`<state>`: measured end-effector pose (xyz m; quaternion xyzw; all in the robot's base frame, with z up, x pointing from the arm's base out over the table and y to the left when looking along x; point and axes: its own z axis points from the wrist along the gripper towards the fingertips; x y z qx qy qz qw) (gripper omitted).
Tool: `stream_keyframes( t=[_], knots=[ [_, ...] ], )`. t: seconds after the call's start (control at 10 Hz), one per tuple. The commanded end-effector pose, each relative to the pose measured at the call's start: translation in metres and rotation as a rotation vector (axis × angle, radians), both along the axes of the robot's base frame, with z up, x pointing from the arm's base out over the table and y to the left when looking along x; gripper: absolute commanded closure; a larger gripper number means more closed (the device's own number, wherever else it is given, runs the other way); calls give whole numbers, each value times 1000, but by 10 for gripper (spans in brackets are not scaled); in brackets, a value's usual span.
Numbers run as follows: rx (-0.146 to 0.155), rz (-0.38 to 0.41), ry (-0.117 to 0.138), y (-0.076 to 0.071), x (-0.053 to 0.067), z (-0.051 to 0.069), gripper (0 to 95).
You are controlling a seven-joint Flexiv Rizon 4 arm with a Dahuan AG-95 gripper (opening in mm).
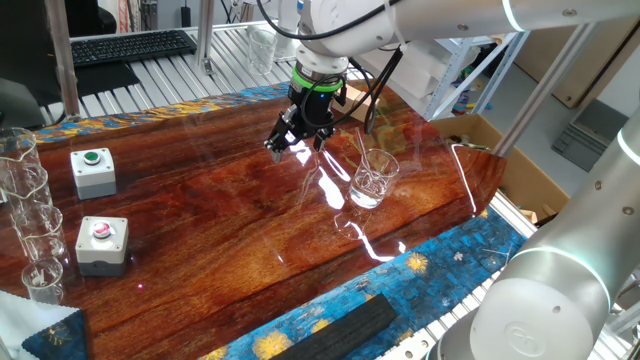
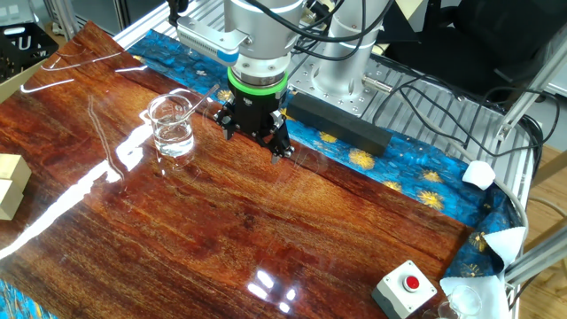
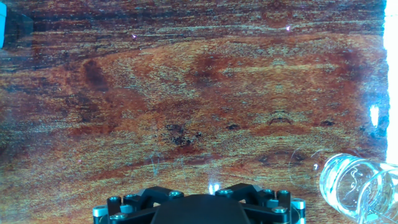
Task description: Stir the beaker with a glass rod
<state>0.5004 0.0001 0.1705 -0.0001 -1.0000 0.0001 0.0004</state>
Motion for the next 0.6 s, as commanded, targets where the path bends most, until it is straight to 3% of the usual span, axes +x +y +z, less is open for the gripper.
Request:
stream_keyframes(
  t=[0.1, 0.6],
  knots=[
    [-33, -74, -49, 0, 0, -1, 950],
    [-31, -74, -48, 0, 0, -1, 950]
  ],
)
